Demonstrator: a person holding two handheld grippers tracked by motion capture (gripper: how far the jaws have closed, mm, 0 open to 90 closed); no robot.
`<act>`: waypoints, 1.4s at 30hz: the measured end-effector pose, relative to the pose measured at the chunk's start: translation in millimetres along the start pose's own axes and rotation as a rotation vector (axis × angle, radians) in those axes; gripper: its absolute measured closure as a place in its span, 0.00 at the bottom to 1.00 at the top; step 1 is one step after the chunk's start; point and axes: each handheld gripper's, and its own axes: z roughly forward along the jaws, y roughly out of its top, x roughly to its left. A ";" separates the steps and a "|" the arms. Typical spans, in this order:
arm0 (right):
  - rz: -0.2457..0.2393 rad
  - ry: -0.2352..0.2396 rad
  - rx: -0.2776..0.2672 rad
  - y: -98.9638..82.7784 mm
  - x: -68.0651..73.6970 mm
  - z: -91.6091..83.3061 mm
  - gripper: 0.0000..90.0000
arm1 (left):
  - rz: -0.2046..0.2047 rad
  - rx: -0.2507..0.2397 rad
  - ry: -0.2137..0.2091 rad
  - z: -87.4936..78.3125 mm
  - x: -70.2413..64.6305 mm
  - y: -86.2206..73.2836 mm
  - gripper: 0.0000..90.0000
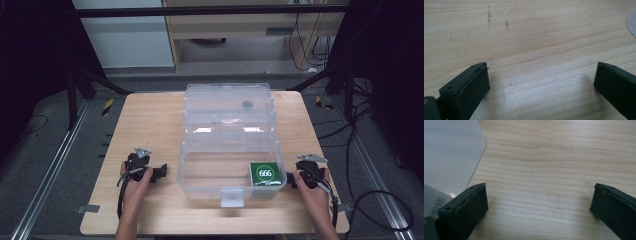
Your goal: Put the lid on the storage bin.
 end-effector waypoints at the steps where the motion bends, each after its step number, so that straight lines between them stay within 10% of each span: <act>1: -0.008 0.007 0.000 0.3 -0.5 0.0 0.02 | 0.025 0.003 -0.038 -1.9 -0.6 -0.4 0.00; 4: -0.027 0.020 0.012 2.8 -2.2 -0.9 0.07 | 0.028 -0.001 -0.089 -7.1 0.5 1.5 0.04; 7: -0.180 0.013 0.060 8.8 -7.6 -9.9 0.08 | 0.134 0.001 -0.114 -19.7 -1.6 12.6 0.05; 10: -0.232 0.020 0.095 15.9 -13.9 -15.3 0.09 | 0.197 0.025 -0.115 -26.1 -1.8 21.0 0.04; 13: -0.313 0.026 0.152 36.7 -21.3 -25.2 0.10 | 0.234 0.020 -0.193 -43.2 -2.7 39.0 0.04; 19: -0.461 0.065 0.189 76.5 -22.3 -43.0 0.19 | 0.337 0.066 -0.218 -65.1 -12.0 58.2 0.04; 30: -0.657 0.125 0.108 152.3 -19.3 -85.7 0.43 | 0.455 0.012 -0.358 -126.0 -35.9 87.9 0.05; 35: -0.723 0.175 0.042 182.4 -4.4 -108.4 0.53 | 0.589 -0.019 -0.362 -156.4 -58.5 98.0 0.07; 42: -0.816 0.184 0.033 201.3 17.3 -111.6 0.62 | 0.668 0.009 -0.397 -153.0 -77.2 105.8 0.12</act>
